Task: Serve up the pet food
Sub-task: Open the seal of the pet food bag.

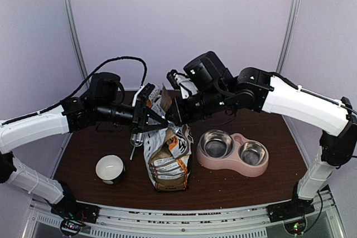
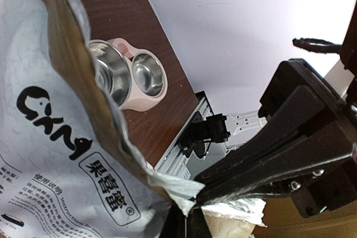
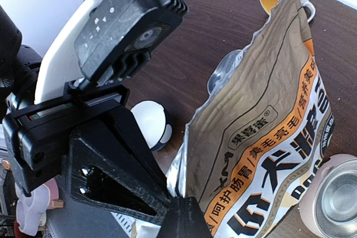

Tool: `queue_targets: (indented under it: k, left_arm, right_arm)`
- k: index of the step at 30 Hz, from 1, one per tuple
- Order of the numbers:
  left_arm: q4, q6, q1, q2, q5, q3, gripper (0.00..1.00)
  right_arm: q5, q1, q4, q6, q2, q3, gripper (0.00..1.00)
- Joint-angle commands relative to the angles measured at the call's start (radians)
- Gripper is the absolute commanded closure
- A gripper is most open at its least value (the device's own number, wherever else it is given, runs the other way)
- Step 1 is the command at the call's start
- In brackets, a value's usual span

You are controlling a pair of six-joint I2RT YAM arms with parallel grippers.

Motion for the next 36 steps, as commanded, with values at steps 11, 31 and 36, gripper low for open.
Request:
queue_targets:
  k: [11, 31, 36]
  left_arm:
    - [0.062, -0.007, 0.017, -0.047, -0.239, 0.027, 1.0]
    - [0.047, 0.029, 0.017, -0.115, -0.262, 0.028, 1.0]
    - [0.012, 0.03, 0.021, -0.087, -0.242, 0.06, 0.95]
  right_arm:
    - [0.299, 0.077, -0.152, -0.054, 0.043, 0.113, 1.0]
    - [0.285, 0.058, -0.212, 0.005, 0.098, 0.163, 1.0]
    - [0.225, 0.056, -0.145, 0.002, 0.074, 0.144, 1.0]
